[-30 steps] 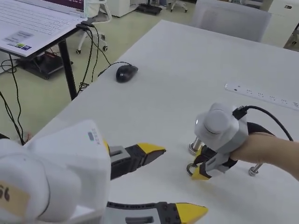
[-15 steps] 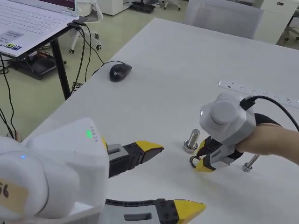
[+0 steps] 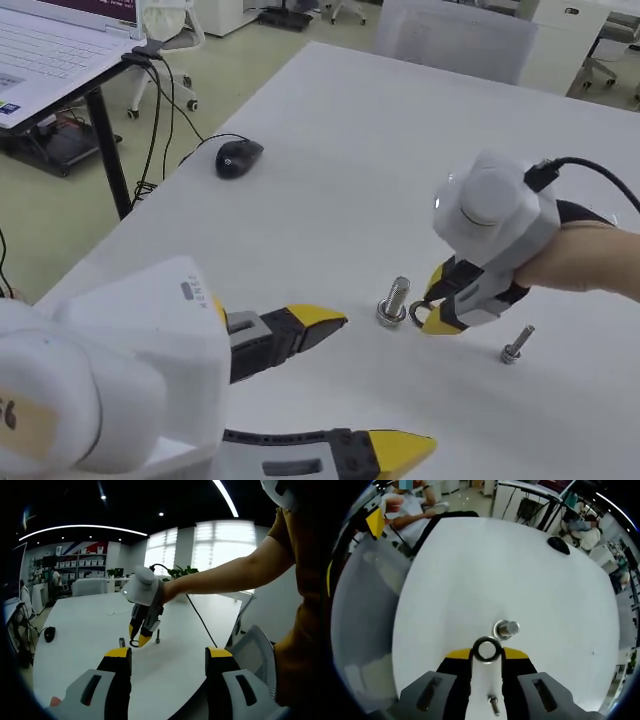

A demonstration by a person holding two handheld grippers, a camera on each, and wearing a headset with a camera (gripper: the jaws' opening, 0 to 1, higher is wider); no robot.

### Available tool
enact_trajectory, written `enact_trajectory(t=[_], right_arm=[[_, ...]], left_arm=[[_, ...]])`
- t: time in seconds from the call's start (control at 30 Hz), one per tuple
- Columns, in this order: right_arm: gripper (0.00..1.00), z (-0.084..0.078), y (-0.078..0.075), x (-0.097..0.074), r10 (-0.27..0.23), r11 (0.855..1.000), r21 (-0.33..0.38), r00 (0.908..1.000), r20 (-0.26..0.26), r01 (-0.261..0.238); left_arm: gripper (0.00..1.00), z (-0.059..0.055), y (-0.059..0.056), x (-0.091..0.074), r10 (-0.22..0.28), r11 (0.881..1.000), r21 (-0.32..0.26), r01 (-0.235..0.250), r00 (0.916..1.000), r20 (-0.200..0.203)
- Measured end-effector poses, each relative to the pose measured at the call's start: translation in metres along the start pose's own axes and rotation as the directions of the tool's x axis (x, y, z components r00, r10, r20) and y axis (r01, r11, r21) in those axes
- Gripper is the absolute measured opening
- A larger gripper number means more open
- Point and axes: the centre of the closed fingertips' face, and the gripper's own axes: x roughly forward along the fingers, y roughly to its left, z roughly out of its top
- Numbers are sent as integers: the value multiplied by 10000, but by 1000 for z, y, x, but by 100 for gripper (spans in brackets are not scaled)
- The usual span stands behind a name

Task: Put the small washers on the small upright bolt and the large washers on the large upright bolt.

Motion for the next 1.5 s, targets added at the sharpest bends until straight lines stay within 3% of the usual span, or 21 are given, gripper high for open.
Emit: enact_trajectory(t=[0.4,0.67,0.97,1.5], right_arm=[[22,23,-18,-11,-492,9984,-257,9986,213,497],[22,31,-27,0,-331,9984,-458,9993,164,338],[22,26,-29,10,-188,9980,-609,9998,-114,181],[22,19,-30,28,139,9978,-643,9989,-450,-168]], left_arm=[[58,1,0,-1,-69,10000,36,69,10000,-1],[58,1,5,-3,32,10000,-24,-32,10000,-15],[58,1,13,-3,190,9998,-85,-190,9998,-4],[58,-4,16,0,271,9992,-274,-274,9996,-96]])
